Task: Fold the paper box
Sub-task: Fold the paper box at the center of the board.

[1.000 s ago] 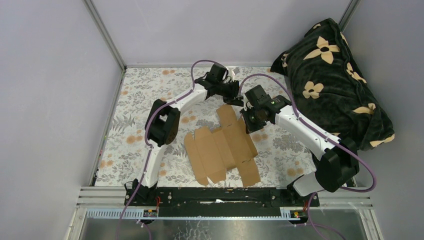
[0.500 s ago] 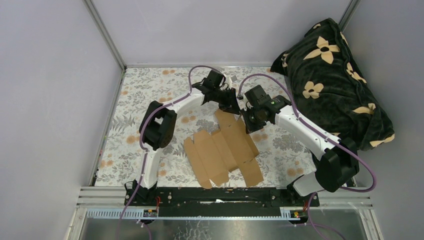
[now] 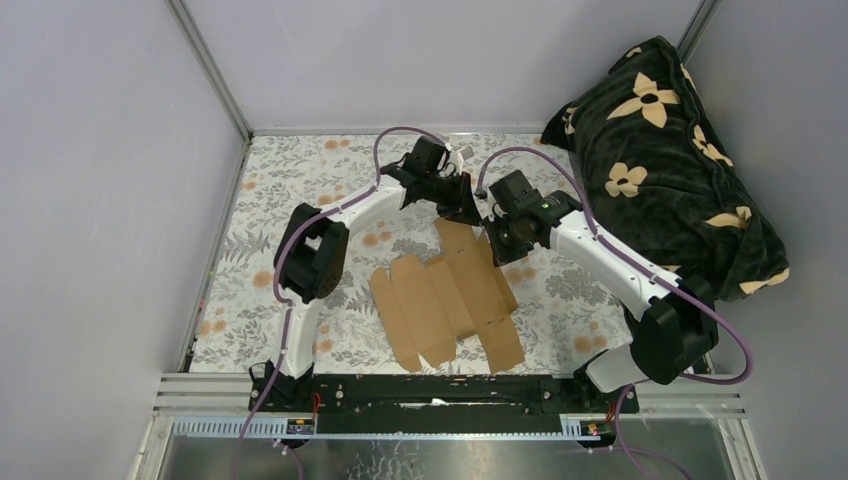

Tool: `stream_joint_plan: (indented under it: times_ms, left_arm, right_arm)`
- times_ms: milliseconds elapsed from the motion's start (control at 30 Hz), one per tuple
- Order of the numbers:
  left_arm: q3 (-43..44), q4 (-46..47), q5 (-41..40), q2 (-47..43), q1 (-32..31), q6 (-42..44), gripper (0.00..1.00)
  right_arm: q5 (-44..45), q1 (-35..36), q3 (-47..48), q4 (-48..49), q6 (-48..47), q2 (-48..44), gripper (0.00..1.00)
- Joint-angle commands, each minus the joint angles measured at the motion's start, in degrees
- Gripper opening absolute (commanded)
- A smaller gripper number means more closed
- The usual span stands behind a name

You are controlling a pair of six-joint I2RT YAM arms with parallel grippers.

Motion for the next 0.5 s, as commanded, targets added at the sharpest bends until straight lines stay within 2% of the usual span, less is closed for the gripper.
stream_joint_plan:
  times_ms: [0,100,200,467]
  left_arm:
    - [1.0,2.5,2.5,-0.5,0.9,1.8,0.24]
    - [4.6,3.6,6.7,2.5,2.1,0.8,0.28]
    - [7.0,5.2,10.7,4.4,2.4,-0.2,0.35]
    - [8.1,7.0,22.2,8.1,2.5,-1.9,0.31]
  right_arm:
    - [-1.7,0.4,0.7,0.1,-1.3,-1.7,0.00]
    - [-2.5,0.5,1.1,-0.5,-2.2,-2.2,0.00]
    - [-3.7,0.5,1.5,-1.3,-3.2,-2.6,0.00]
    - [-5.1,0.5,1.5,-1.4,-3.9,-2.3,0.00]
